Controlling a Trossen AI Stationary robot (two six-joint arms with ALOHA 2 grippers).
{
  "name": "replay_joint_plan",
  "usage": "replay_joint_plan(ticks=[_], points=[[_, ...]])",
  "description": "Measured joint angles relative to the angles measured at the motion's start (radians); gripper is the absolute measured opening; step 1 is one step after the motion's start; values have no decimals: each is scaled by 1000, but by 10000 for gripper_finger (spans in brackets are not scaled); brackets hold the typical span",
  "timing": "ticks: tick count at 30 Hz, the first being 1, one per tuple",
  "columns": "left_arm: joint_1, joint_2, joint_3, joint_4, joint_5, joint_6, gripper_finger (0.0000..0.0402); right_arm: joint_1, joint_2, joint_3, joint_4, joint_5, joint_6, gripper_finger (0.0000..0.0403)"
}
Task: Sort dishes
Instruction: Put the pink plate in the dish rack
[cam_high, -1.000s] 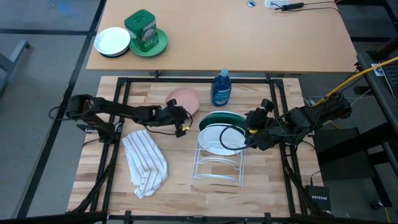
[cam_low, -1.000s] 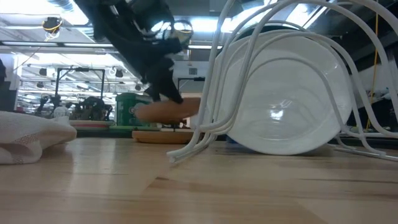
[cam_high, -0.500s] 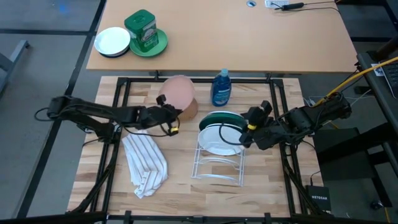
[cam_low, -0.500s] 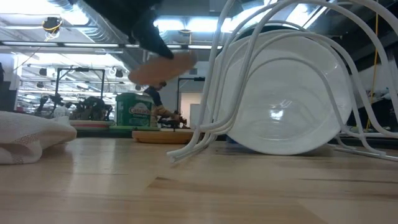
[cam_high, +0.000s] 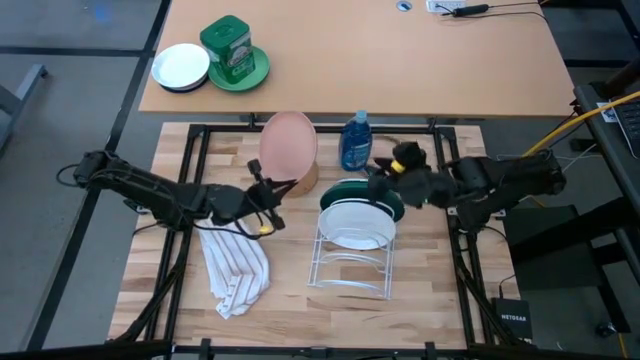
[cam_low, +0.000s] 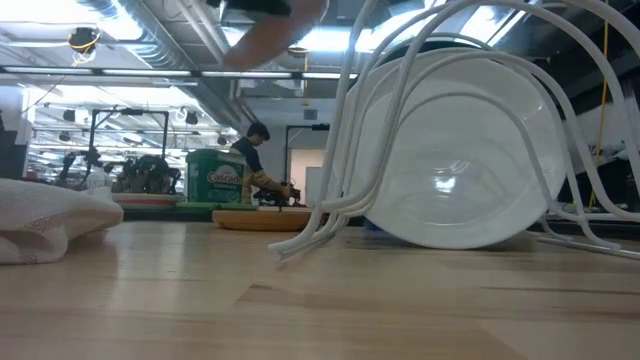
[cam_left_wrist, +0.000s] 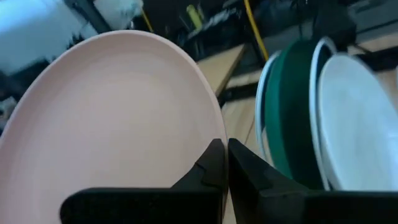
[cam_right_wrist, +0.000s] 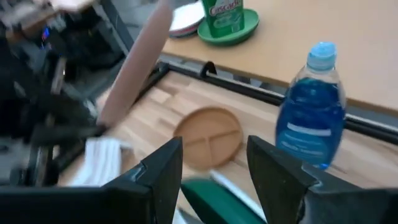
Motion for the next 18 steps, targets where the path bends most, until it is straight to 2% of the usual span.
replay_joint_plan(ticks=[3,9,15,18], points=[[-18,0,0,35,-2,34,0,-57,0,0,85,-48,0,184],[-26,0,0,38,-1,29,0,-149,0,0,289,-214,0,184],[-26,0,0,39,0,29,0,-216,37,0,387,-237,0,184],[-26,0,0,39,2,30,0,-252,73,0,409,-301,13,184]])
